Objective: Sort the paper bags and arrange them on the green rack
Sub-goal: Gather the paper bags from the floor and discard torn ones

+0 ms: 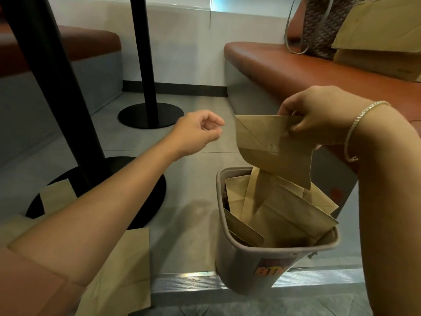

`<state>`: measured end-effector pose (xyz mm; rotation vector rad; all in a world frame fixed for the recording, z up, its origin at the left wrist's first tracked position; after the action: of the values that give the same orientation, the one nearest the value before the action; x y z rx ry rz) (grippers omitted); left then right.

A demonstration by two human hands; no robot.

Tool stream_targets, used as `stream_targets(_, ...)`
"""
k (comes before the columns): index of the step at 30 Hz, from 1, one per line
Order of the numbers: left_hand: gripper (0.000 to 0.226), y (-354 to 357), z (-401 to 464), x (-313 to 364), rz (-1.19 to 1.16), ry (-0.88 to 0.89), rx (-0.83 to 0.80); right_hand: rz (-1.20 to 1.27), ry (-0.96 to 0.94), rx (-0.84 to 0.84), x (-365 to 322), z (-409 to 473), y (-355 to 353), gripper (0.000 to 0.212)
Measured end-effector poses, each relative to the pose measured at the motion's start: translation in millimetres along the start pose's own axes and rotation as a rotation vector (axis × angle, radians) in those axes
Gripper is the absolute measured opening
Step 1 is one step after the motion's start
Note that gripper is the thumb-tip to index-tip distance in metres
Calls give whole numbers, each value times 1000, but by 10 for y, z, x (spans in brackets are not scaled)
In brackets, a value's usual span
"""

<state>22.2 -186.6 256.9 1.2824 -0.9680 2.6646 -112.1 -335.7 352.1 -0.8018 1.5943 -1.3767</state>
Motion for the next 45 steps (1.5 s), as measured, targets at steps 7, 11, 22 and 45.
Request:
stream_targets(7,16,-69,-82,-233,-69,-55,-8,62,-67,-149,3,-49,-43,14)
stream_targets(11,16,-90,-94,-325,-84,-69,-2,83,-39,-184,23,-79,-85,13)
stream_targets(22,21,-118,-392,-872,58,-358,-270,-264,81,-119,-208,195,648,38)
stream_targets(45,60,-554,-2447,-2724,362,-1219,-488,562,424,-718,-1617,134,4252,77)
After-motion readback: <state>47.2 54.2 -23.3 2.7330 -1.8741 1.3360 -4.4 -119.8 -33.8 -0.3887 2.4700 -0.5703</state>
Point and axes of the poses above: each hand's wrist, its own z-axis towards the middle knuckle, its own y-axis out of the palm, x = y × z, the point moved 2 cm from there along z, towards the middle knuckle, and after that the axes turned 15 degrees about y, right-handed, at the moved point
